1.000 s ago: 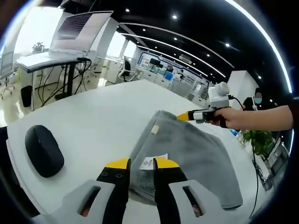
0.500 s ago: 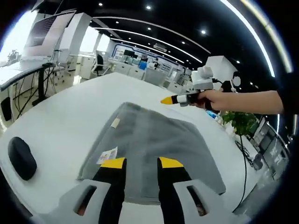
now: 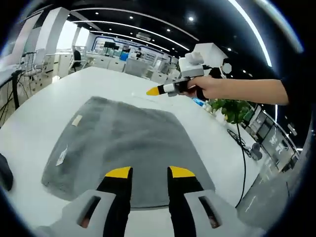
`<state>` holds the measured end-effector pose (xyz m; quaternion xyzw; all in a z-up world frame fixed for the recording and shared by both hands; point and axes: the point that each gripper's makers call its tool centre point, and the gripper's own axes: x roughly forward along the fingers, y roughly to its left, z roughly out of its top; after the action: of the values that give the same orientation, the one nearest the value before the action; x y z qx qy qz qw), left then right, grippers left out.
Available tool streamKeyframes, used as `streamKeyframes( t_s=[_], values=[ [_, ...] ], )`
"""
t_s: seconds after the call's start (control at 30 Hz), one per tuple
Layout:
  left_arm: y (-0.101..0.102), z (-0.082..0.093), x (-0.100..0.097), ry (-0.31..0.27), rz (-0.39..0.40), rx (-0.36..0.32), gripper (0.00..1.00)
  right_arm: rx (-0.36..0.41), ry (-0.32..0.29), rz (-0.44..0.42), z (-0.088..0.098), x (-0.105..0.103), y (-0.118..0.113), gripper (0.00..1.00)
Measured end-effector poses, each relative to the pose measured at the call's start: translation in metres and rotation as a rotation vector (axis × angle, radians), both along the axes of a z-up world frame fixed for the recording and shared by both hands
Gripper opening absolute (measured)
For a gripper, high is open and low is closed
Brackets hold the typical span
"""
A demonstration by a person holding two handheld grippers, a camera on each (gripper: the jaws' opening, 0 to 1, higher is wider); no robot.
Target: Fold the towel on the table until its edges align and the towel forms a compact rectangular stack.
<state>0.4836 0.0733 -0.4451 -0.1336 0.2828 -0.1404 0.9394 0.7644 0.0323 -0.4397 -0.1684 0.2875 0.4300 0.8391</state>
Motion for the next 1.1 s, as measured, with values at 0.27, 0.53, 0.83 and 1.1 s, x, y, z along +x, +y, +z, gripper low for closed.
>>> streamKeyframes(
  t_s=[0.27, 0.53, 0.83, 1.1],
  values=[
    [-0.041, -0.005, -0.001, 0.030, -0.089, 0.022, 0.30, 0.007, 0.033, -0.039, -0.006, -0.001, -0.031, 0.37],
    [-0.067, -0.010, 0.000, 0.061, -0.171, 0.046, 0.30, 0.004, 0.064, -0.075, -0.021, -0.002, -0.056, 0.37],
    [-0.097, -0.019, -0.003, 0.089, -0.259, 0.078, 0.29, 0.004, 0.102, -0.112, -0.037, -0.005, -0.083, 0.36],
    [-0.142, -0.030, -0.015, 0.124, -0.421, 0.120, 0.26, -0.004, 0.141, -0.154, -0.054, -0.011, -0.101, 0.33]
  ],
)
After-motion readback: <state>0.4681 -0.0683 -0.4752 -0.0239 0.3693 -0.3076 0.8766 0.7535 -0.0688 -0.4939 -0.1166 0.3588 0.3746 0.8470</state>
